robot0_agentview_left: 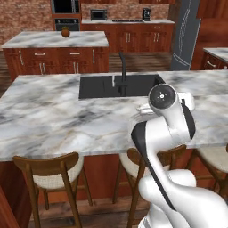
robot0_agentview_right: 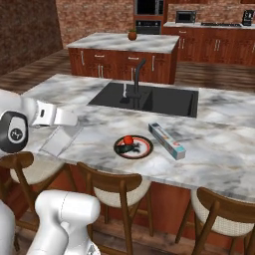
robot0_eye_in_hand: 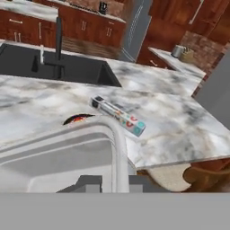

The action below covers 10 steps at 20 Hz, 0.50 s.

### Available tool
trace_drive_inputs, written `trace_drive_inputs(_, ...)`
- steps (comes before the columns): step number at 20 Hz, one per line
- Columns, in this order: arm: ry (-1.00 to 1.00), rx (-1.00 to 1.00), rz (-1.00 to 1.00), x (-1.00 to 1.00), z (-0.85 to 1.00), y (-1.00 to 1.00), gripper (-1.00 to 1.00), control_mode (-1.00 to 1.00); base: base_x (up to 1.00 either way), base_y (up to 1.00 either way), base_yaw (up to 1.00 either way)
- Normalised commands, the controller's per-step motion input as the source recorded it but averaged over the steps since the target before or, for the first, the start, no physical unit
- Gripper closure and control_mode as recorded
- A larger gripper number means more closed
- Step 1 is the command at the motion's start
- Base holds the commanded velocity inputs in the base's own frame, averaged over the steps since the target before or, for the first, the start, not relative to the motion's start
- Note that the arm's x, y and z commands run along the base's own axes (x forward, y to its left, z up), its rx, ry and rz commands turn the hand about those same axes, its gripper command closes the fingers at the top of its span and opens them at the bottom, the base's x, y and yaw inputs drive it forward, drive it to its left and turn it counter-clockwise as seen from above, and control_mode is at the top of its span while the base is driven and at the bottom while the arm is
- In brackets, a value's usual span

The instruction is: Retrieve the tupperware and aluminum foil from the cabinet and place them on the dining counter near the plate with tomato and eggplant to prepare for storing leftovers.

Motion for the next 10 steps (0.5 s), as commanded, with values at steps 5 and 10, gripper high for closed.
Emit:
trace_drive_inputs(5,-0.12,0.06,-0.06,0.67,-0.25,0.02,1.0,-1.0,0.0,0.0,0.0)
trace_drive_inputs(10,-0.07,0.3,-0.25,0.59,-0.51,0.06,1.0,-1.0,0.0,0.0,0.0)
